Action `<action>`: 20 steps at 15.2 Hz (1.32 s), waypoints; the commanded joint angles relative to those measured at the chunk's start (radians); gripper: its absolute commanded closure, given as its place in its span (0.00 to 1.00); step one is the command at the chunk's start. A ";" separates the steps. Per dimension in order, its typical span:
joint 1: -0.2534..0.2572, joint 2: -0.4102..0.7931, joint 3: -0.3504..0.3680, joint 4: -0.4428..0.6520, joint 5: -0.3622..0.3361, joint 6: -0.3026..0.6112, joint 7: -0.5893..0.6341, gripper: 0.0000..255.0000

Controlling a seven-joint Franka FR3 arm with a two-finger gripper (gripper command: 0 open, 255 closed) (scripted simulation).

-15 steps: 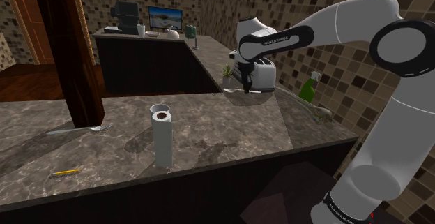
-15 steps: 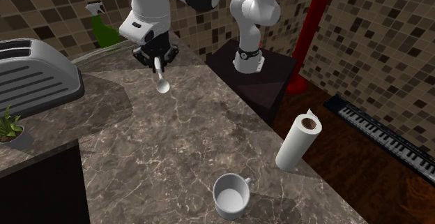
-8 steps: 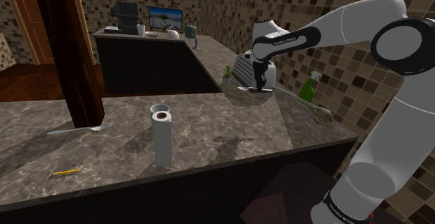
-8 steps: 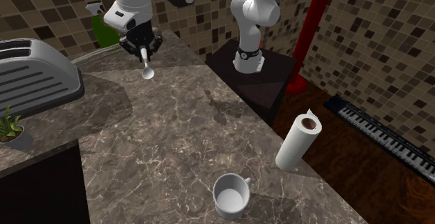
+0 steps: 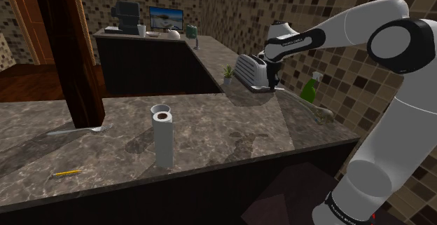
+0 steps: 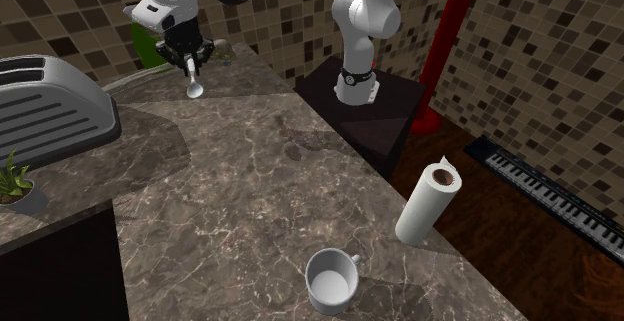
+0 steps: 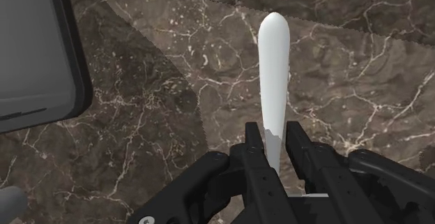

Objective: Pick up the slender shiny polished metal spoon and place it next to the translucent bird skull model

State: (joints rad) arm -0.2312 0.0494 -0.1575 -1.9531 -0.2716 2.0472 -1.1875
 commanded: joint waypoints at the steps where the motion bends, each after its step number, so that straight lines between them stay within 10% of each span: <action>1: -0.003 0.005 -0.003 -0.023 -0.003 0.028 0.001 1.00; 20: -0.011 0.116 -0.010 -0.148 -0.027 0.260 0.058 1.00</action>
State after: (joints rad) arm -0.2417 0.1615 -0.1668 -2.0922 -0.2962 2.2940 -1.1334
